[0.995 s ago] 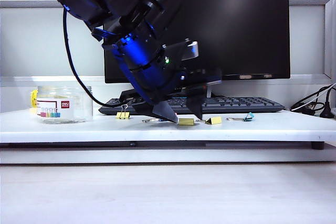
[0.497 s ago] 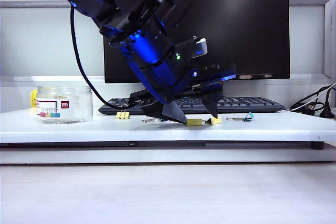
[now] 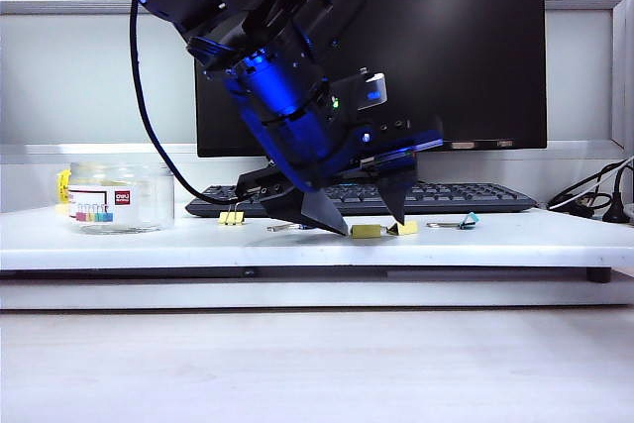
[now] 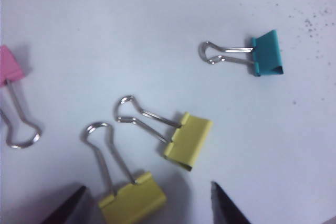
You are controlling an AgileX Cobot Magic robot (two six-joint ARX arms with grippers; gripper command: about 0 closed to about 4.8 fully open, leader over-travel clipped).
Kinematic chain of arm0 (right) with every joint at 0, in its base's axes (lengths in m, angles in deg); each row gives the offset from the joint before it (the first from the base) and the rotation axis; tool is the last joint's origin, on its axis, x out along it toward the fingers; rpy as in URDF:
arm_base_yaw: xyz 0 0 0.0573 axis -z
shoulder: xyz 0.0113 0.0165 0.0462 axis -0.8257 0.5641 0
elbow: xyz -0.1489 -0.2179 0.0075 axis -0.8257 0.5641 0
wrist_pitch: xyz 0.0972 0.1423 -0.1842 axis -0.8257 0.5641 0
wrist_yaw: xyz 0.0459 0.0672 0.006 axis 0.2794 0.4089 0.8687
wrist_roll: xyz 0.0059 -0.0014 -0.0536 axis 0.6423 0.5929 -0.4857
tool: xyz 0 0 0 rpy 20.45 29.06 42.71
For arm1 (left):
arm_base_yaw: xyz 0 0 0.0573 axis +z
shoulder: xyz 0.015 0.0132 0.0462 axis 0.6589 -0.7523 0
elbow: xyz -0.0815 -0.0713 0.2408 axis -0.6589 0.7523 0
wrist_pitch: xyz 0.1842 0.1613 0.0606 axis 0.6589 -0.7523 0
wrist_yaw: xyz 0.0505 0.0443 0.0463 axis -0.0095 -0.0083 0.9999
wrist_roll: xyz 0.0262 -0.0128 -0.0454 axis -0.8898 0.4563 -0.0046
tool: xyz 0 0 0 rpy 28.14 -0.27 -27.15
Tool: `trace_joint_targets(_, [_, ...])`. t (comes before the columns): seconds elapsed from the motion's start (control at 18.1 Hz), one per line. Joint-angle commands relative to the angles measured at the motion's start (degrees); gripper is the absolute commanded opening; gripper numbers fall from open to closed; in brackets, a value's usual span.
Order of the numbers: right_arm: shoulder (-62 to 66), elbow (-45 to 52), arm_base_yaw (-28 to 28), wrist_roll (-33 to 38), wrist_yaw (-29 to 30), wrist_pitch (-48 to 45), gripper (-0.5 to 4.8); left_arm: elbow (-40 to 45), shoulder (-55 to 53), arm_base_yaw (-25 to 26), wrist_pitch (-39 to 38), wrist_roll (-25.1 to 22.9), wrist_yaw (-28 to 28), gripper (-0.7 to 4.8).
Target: Pick up the clips with the largest number of clips of the same color on the table and place them in a round transparent plastic box.
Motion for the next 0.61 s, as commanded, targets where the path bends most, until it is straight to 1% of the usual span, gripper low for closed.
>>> trace_joint_targets(0.06, [-0.1,0.2,0.0,-0.2,0.0,-0.6,-0.01,1.8,-2.4,0.0,-13.8,1.4,-1.2,3.08])
trace_joint_targets(0.17, [-0.1,0.2,0.0,-0.2,0.0,-0.6,-0.01,1.8,-2.4,-0.1,-14.1,1.4,-1.2,3.07])
trace_joint_targets(0.22, [-0.1,0.2,0.0,-0.2,0.1,-0.6,-0.01,1.8,-2.4,-0.1,-14.2,1.4,-1.2,2.92])
trace_joint_targets(0.28, [-0.1,0.2,0.0,-0.2,0.0,-0.6,-0.01,1.8,-2.4,-0.1,-14.5,1.4,-1.3,2.63])
trace_joint_targets(0.39, [-0.1,0.2,0.0,-0.2,0.1,-0.6,-0.01,1.8,-2.4,-0.2,-15.1,1.3,-1.4,2.56])
trace_joint_targets(0.44, [-0.1,0.2,0.0,-0.2,0.0,-0.6,-0.01,1.8,-2.4,-0.3,-15.4,1.1,-1.4,2.36])
trace_joint_targets(0.61, [-0.1,0.2,0.0,-0.2,0.0,-0.6,-0.01,1.8,-2.4,-0.5,-15.9,0.6,-1.4,2.36])
